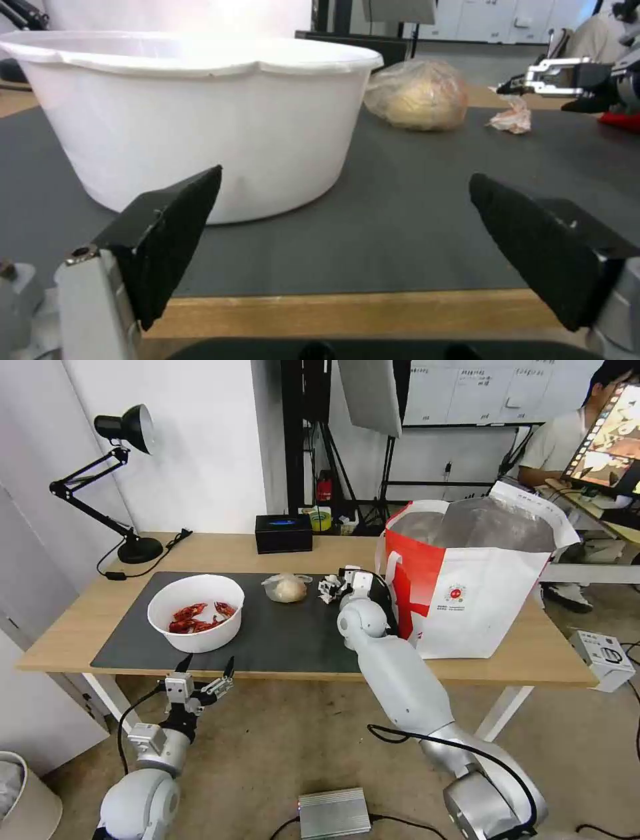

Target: Pick up the trash from the table and place it into the takeout bag.

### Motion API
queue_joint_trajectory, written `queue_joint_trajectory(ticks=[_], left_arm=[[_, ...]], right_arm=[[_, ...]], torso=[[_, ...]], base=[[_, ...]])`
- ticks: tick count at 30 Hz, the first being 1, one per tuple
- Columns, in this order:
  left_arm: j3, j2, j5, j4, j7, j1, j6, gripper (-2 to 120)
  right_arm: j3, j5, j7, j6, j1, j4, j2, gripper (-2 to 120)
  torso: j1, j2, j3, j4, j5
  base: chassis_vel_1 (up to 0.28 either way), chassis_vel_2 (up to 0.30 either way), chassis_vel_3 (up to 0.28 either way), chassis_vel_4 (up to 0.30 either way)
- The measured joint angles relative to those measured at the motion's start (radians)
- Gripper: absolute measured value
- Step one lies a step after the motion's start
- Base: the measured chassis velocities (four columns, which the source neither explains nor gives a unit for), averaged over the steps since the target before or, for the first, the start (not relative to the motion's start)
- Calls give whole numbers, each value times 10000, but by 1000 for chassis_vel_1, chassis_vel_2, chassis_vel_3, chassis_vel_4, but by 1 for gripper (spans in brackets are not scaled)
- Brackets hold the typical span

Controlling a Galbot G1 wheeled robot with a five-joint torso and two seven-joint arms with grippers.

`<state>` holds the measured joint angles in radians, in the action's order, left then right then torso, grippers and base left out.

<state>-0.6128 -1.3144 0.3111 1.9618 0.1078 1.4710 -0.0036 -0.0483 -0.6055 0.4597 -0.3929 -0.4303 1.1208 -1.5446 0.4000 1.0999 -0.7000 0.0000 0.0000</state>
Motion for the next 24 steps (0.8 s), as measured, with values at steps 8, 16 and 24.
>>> queue_joint_trajectory(ticks=[8,16,24], left_arm=[[55,-13,0,-12,26,-111,-9,100],[-4,-23,0,77,27,-47,-21,100],[-52,-84,-5,86,27,58,-55,100]], right_arm=[[-72,36,27,-77,20,-232,-67,86],[-235,-182,219,-206,44,-374,-141,53],[-305,-279,139,-103,20,-395,-171,24]], torso=[[0,1,0,-1,0],[0,1,0,0,0],[0,2,0,0,0]], base=[[0,0,0,0],[0,0,0,0],[0,0,0,0]])
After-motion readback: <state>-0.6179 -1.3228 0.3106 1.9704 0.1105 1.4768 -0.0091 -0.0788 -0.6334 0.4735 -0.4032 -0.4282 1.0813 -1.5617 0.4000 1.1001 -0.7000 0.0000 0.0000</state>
